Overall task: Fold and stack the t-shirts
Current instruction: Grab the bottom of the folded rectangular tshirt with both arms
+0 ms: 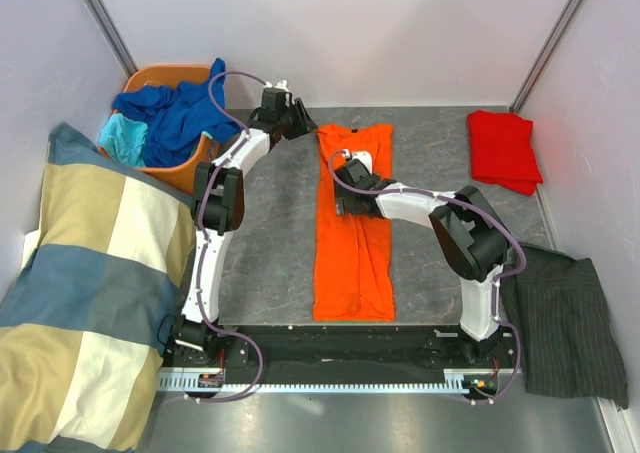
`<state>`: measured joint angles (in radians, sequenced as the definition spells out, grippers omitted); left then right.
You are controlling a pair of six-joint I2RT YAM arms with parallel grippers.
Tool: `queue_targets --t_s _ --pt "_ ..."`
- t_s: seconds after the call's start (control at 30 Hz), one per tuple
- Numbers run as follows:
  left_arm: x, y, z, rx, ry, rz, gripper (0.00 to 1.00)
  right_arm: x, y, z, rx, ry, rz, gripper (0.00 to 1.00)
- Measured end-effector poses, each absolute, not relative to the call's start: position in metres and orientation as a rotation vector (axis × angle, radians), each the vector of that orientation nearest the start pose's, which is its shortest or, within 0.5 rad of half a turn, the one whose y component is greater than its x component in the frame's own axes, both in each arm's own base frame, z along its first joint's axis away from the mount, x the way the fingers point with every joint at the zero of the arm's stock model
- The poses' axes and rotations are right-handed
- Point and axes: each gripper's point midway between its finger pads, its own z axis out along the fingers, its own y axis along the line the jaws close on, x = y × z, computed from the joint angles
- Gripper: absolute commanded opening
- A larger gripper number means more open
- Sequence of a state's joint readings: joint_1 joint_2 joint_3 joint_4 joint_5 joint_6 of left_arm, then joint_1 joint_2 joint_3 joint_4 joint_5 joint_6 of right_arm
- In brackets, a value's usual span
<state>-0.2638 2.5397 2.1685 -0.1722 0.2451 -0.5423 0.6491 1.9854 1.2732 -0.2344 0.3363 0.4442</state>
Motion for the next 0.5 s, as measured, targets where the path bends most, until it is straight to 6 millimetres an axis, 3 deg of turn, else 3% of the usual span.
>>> queue_targets --t_s 0.03,0.13,0.37,0.5 --pt "0.634 -0.237 0.073 -0.148 2.186 -0.726 0.3 0.394 0.248 0.019 -0.115 2.436 0.056 0.8" --pt "0.631 -0.236 0.059 -0.141 2.214 -0.714 0.25 0.394 0.248 0.019 -0.111 2.425 0.056 0.81" --pt "0.627 -0.235 0.034 -0.148 2.26 -0.702 0.25 0.393 0.248 0.019 -0.106 2.413 0.056 0.81" --pt "0.627 -0.235 0.033 -0.148 2.263 -0.702 0.37 0.393 0.248 0.019 -0.106 2.413 0.055 0.81"
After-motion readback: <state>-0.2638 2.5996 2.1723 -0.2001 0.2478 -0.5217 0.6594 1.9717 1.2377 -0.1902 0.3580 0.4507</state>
